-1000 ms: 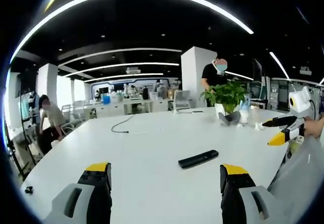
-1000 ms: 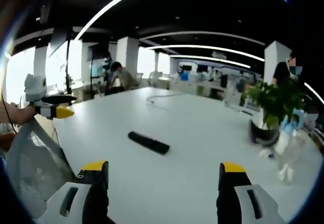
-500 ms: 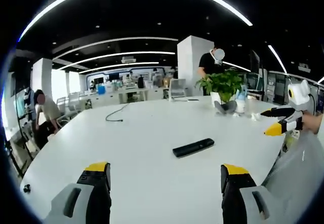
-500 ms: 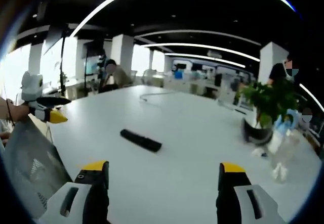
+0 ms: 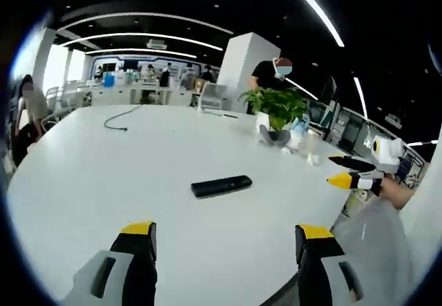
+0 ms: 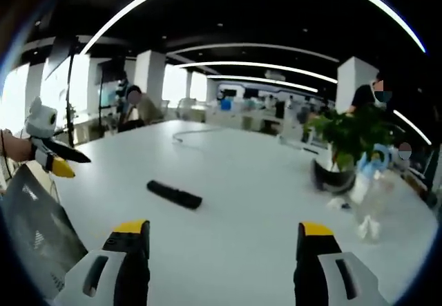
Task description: Press the specified remote control buttons in sequence, fully releasing each button before pressing the next.
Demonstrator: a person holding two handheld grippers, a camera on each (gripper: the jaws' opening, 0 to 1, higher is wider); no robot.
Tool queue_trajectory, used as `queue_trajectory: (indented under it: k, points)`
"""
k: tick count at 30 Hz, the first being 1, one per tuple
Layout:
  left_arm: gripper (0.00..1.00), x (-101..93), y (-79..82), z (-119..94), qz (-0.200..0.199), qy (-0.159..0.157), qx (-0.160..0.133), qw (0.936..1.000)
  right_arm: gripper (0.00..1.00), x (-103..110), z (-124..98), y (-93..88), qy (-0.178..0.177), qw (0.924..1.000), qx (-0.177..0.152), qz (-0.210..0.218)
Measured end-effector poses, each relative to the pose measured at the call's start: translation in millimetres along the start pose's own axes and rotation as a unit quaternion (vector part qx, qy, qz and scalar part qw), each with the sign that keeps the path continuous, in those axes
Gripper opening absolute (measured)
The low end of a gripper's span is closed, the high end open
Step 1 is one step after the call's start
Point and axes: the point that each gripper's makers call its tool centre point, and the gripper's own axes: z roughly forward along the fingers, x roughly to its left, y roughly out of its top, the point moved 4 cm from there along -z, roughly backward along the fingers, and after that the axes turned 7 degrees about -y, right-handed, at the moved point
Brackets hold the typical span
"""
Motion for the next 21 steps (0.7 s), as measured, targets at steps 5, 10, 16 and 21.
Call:
queue_trajectory:
  k: [5,10,16,21]
  points:
    - [0.86,-0.1,1.8,19.4,-0.015,-0.023,0.019,0.9994,0.86,4.3,1.6,-2.2,0.012,0.9999,0.009,-0.008]
    - [0.86,3.5,1.5,37.5,0.008,-0.04,0.057,0.9975,0.85,5.8,1.9,-2.6,0.016,0.9997,0.011,-0.013]
    - [0.84,10.4,7.1,53.7,0.014,-0.049,0.069,0.9963,0.85,3.3,1.8,-4.1,0.013,0.9998,0.013,-0.009]
    - [0.84,12.2,7.2,66.4,0.037,-0.065,0.098,0.9924,0.85,2.7,2.2,-5.3,0.012,0.9997,0.016,-0.01]
